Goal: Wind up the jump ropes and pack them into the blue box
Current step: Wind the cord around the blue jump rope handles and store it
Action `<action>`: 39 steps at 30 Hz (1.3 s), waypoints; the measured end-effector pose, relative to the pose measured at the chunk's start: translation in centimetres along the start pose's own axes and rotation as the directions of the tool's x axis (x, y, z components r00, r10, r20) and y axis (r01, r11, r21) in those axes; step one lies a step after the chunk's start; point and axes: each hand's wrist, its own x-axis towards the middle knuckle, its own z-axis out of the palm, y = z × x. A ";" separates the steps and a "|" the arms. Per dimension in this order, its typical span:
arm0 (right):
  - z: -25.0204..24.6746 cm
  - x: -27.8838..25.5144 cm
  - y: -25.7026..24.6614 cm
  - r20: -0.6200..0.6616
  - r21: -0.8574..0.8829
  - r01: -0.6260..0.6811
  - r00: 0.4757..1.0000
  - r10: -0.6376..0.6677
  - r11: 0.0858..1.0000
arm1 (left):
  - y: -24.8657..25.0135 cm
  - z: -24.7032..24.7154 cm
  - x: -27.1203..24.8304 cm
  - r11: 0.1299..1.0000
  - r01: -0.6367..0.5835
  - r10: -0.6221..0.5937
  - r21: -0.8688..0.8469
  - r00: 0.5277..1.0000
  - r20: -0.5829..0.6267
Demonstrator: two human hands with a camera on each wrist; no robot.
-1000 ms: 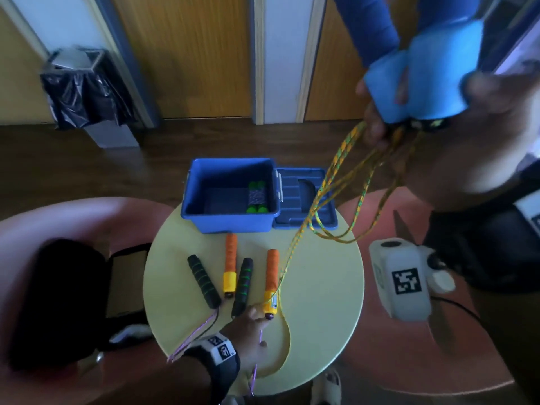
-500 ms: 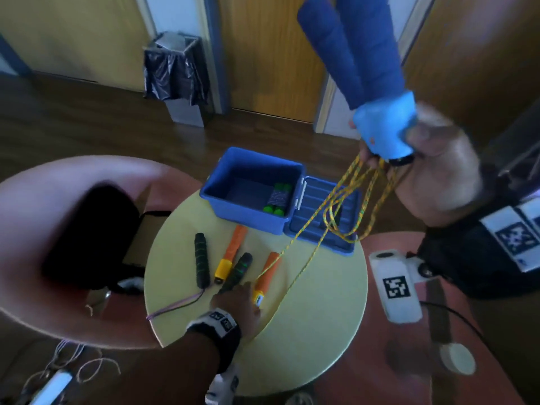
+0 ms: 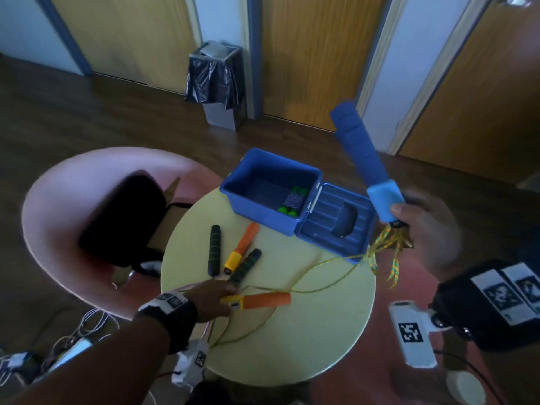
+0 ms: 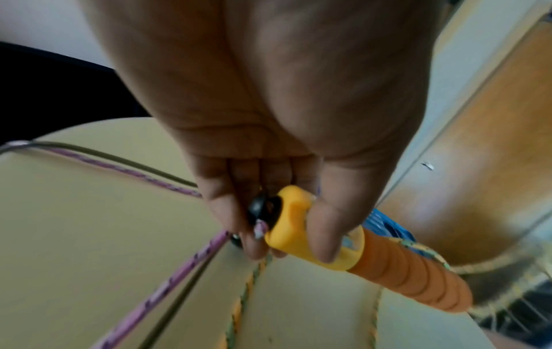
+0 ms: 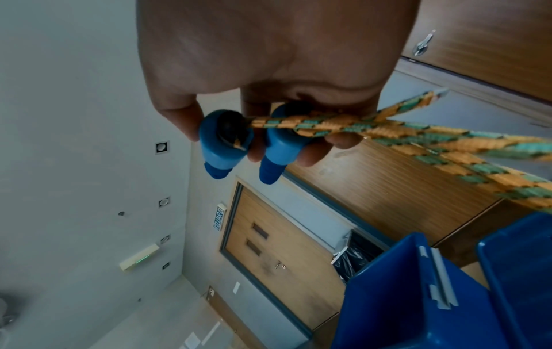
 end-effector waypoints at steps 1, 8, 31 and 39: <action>-0.3 -0.4 0.2 0.023 0.010 -0.022 1.000 0.021 1.000 | -0.7 -0.3 -0.1 1.000 -0.016 0.015 -0.026 1.000 -0.027; -0.6 -2.3 1.4 -0.018 0.071 -0.162 0.986 0.163 0.984 | -0.9 -0.5 1.7 0.829 -0.031 -0.019 -0.559 0.996 -0.084; 8.1 -4.2 3.2 -0.153 0.157 -0.400 0.893 0.423 0.903 | -0.1 -5.9 6.6 0.874 -0.036 -0.045 -0.484 0.987 -0.155; 9.3 -4.0 5.3 0.006 0.074 -0.457 0.889 0.458 0.886 | 1.9 -3.8 8.0 0.963 -0.215 0.250 0.165 0.939 -0.235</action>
